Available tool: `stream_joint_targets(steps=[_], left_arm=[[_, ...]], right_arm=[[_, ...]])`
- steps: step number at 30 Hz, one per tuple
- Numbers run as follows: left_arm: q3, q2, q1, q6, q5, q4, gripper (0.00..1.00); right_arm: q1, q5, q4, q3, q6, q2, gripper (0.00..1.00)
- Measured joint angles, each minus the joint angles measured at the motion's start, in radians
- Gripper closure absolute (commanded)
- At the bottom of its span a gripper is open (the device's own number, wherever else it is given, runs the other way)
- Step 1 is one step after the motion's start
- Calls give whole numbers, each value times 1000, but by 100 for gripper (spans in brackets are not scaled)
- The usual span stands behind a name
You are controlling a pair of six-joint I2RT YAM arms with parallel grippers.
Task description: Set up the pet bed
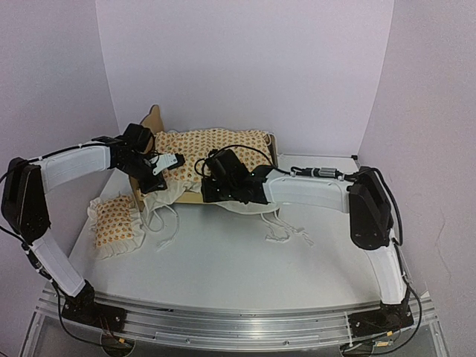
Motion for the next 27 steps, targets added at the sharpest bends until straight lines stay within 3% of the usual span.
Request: stream_joint_targets(steps=[5, 9, 14, 17, 22, 23, 27], left_arm=[[-58, -29, 0, -268, 3, -2, 44], [-110, -50, 0, -457, 3, 1, 46], [-111, -11, 7, -564, 3, 8, 48], [-111, 15, 19, -586, 0, 25, 55], [-111, 44, 34, -597, 1, 60, 96], [-111, 51, 35, -601, 2, 65, 100], [-108, 69, 40, -601, 21, 74, 100]], right_arm=[[-6, 86, -36, 5, 92, 7, 46], [-14, 115, -48, 67, 119, 70, 48], [-20, 154, -52, 112, 122, 121, 52], [-21, 170, -63, 131, 118, 134, 63], [-27, 181, -65, 160, 109, 162, 98], [-28, 181, -66, 160, 102, 162, 100], [-34, 176, -69, 161, 76, 162, 100]])
